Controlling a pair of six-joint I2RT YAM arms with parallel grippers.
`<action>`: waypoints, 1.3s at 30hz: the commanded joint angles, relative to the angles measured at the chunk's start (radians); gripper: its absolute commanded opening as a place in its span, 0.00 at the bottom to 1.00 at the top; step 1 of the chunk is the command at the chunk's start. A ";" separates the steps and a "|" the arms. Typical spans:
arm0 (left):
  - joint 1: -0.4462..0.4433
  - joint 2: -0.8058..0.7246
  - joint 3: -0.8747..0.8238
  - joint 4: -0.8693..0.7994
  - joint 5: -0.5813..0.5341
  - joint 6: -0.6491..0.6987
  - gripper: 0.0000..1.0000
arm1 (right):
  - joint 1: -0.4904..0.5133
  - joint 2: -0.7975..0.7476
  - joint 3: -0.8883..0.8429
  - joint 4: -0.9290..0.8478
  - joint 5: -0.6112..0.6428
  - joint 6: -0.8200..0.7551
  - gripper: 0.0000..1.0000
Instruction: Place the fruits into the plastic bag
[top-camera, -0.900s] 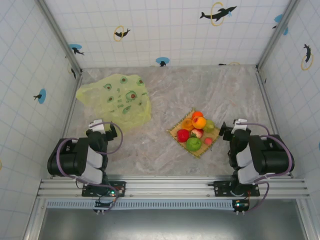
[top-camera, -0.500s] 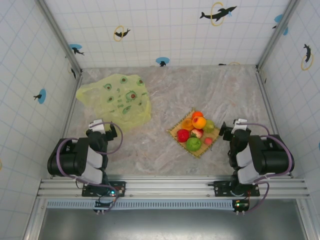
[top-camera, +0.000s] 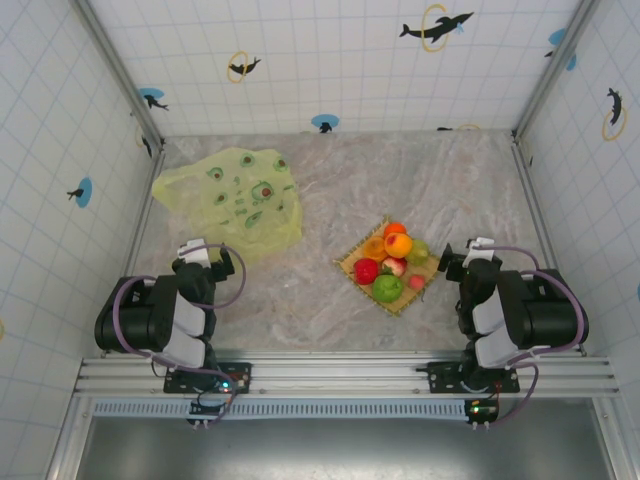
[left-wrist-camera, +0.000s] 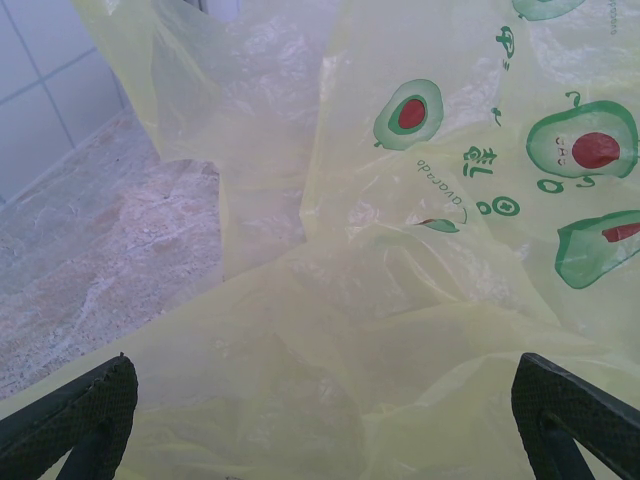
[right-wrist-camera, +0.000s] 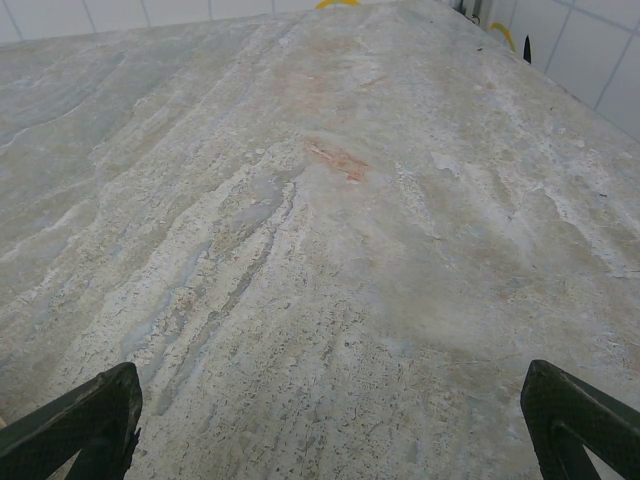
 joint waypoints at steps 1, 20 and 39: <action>0.010 0.000 -0.005 -0.003 0.021 -0.009 0.98 | -0.010 -0.006 -0.019 0.035 -0.019 0.001 1.00; 0.011 -0.382 0.424 -1.079 -0.243 -0.537 0.98 | -0.031 -0.577 0.185 -0.615 0.117 0.190 0.97; 0.166 -0.136 0.616 -1.323 -0.027 -0.585 0.97 | 0.728 -0.204 0.633 -1.012 -0.120 0.217 0.92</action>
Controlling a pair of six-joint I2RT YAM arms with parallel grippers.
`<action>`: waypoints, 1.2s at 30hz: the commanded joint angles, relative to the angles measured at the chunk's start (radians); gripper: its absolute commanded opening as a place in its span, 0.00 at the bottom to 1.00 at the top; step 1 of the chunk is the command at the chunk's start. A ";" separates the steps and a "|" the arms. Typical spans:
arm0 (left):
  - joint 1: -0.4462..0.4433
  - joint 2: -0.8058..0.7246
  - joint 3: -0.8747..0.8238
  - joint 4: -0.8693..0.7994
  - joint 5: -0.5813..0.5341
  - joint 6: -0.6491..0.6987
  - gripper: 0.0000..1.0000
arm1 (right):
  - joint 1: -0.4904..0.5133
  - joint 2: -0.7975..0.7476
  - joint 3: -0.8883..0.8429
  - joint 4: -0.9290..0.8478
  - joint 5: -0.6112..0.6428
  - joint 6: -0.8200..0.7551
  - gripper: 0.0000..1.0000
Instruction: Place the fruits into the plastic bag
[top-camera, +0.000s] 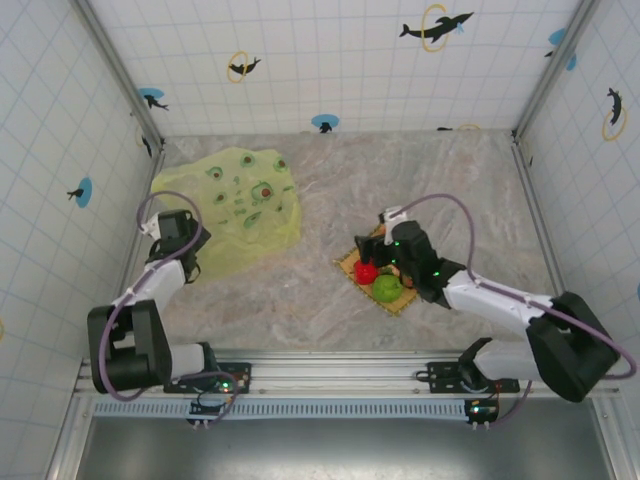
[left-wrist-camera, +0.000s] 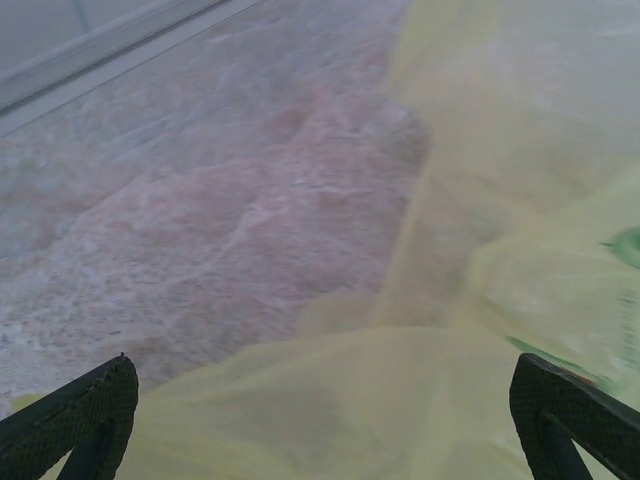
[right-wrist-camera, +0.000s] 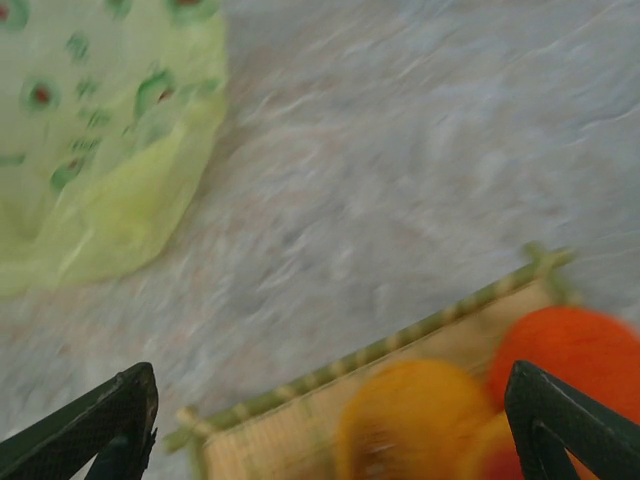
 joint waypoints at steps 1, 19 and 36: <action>0.029 0.079 0.041 -0.031 0.114 -0.025 0.98 | 0.062 0.049 0.078 -0.035 -0.041 -0.009 0.92; -0.522 -0.142 -0.017 0.086 0.553 -0.055 0.85 | -0.006 0.061 0.155 -0.098 -0.037 -0.017 0.93; -0.515 0.028 0.331 -0.107 0.042 1.094 0.85 | 0.033 0.073 0.165 -0.066 -0.068 -0.015 0.92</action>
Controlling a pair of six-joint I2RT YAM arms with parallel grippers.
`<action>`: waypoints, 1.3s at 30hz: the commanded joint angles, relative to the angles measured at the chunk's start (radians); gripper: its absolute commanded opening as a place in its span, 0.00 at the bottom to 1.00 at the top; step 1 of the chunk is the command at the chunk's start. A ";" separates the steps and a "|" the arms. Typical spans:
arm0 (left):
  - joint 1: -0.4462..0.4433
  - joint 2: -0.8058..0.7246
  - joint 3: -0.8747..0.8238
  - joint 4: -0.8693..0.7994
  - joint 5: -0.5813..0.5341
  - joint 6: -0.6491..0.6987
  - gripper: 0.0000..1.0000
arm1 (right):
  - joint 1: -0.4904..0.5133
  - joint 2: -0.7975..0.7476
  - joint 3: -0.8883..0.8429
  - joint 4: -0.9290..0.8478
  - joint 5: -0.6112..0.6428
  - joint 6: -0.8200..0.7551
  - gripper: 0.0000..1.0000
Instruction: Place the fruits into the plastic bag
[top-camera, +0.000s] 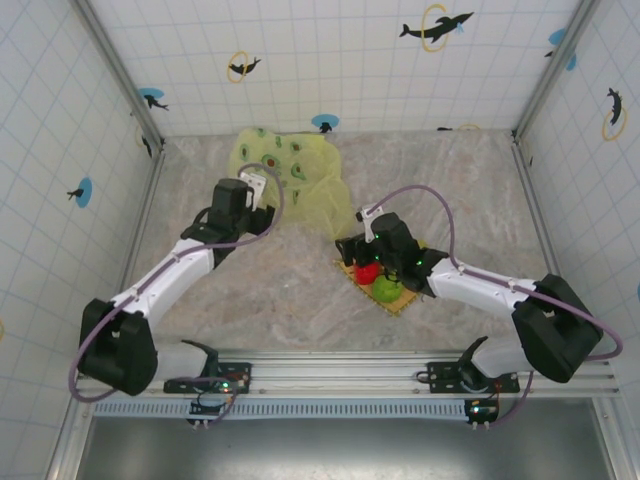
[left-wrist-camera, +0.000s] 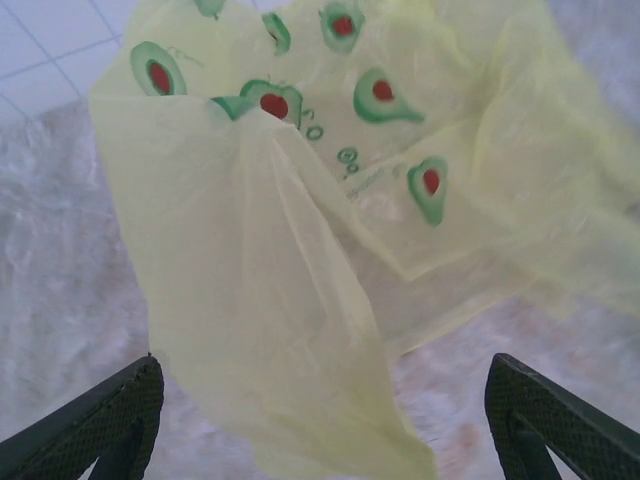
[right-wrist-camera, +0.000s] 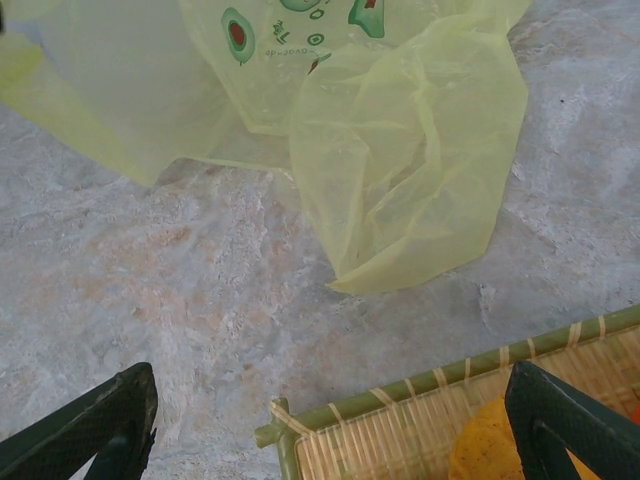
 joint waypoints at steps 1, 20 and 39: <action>0.005 0.066 0.075 0.032 -0.021 0.323 0.85 | -0.012 -0.030 0.024 0.016 -0.010 0.003 0.92; -0.067 0.429 0.420 -0.110 -0.042 0.752 0.85 | -0.087 -0.118 -0.061 0.008 -0.042 0.053 0.93; -0.011 0.716 0.499 -0.013 -0.239 0.963 0.78 | -0.097 -0.168 -0.090 -0.024 -0.045 0.076 0.93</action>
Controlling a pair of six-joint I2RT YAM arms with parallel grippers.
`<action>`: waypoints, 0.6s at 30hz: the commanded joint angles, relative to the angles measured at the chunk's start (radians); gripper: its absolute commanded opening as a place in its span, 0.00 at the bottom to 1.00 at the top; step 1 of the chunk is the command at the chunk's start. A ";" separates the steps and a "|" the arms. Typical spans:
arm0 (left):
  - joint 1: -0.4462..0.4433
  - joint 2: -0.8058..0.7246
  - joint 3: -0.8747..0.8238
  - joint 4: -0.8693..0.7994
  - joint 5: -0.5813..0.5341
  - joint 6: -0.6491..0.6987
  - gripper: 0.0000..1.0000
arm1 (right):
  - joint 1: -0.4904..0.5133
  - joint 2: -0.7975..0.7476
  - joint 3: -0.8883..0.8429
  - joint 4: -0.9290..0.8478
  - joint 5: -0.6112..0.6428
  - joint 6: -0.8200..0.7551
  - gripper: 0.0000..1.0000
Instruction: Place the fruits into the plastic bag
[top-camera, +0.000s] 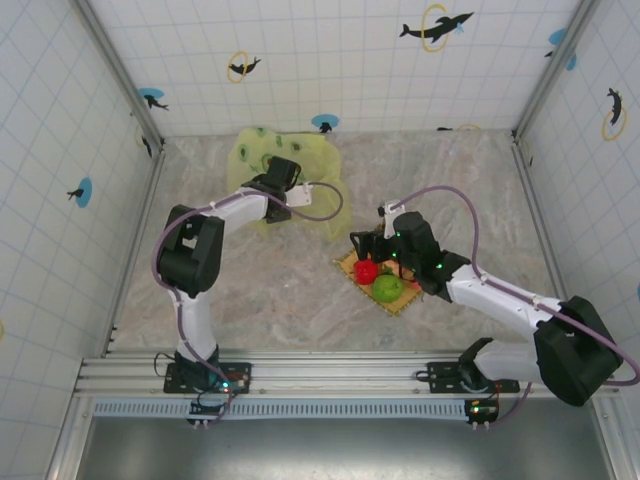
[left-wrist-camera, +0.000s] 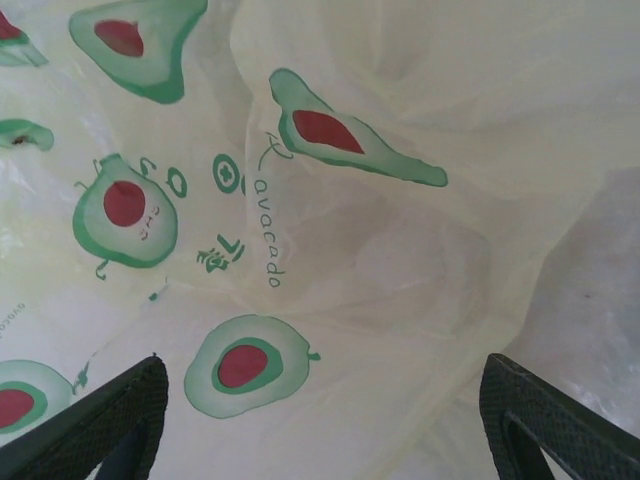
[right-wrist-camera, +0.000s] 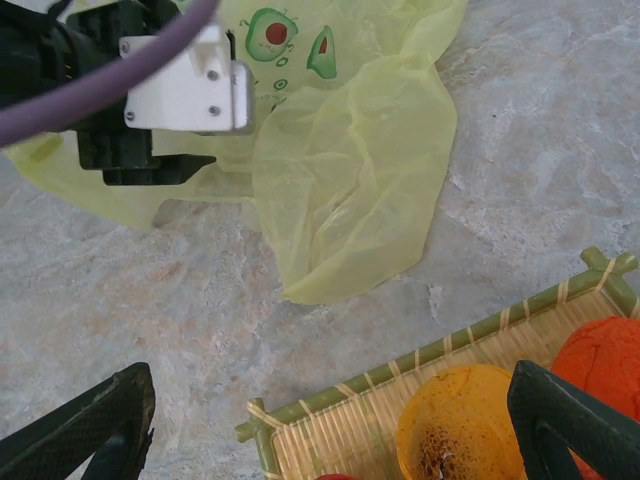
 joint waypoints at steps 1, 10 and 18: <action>0.037 0.032 0.016 0.099 -0.062 0.054 0.75 | -0.007 -0.025 -0.020 -0.012 -0.003 0.015 0.93; 0.048 0.068 -0.006 0.193 -0.078 0.051 0.38 | -0.006 -0.040 -0.030 -0.017 -0.003 0.025 0.93; 0.051 -0.028 -0.020 0.175 0.014 -0.167 0.00 | -0.002 -0.048 -0.040 0.004 -0.002 0.042 0.93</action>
